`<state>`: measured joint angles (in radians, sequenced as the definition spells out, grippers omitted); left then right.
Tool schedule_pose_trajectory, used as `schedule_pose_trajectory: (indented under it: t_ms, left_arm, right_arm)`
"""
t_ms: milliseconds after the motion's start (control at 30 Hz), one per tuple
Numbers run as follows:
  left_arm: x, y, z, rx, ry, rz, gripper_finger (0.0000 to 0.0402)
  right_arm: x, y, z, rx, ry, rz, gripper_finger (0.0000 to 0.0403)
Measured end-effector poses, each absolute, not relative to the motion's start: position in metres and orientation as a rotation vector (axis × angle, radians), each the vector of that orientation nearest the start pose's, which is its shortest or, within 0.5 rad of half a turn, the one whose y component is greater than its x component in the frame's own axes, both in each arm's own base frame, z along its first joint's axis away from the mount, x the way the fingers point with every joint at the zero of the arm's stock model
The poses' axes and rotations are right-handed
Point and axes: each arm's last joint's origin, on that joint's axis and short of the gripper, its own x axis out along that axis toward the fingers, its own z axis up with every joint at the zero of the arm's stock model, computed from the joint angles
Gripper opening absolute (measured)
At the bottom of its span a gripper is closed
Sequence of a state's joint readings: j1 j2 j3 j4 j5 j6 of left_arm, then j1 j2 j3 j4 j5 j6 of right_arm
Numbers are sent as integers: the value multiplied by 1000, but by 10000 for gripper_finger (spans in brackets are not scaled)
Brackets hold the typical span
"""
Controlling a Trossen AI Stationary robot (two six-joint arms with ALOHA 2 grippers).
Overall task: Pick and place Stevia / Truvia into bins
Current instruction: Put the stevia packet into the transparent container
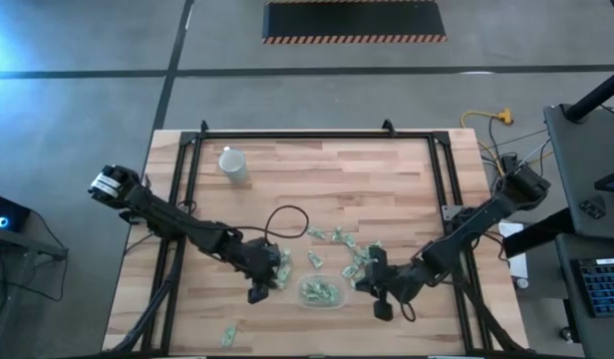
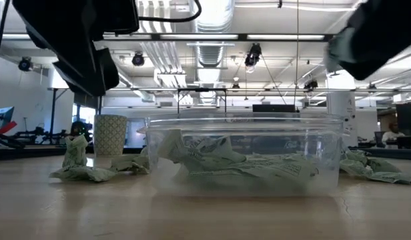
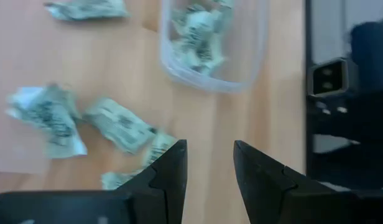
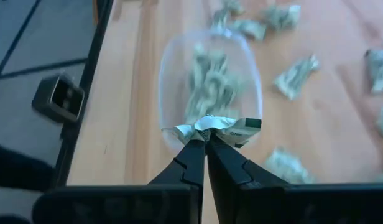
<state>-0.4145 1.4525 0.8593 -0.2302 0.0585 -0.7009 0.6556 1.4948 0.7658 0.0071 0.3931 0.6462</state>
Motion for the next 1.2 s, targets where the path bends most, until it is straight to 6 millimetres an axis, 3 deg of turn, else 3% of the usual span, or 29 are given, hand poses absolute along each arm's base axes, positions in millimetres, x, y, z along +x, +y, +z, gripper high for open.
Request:
schedule_pose_trajectory:
  t_ms: [267,467,733,1200]
  left_arm:
    - [267,-118,203,-453,927,-115,114]
    - [262,-116,199,-438,999,-80,114]
    - [257,-114,195,-441,1060,-40,114]
    - [253,-114,193,-425,1102,-30,114]
  right_arm:
    - [259,152,189,246,611,34,9]
    - [270,154,178,246,641,171,9]
    - [272,155,165,246,697,169,14]
    - [271,154,167,263,695,166,112]
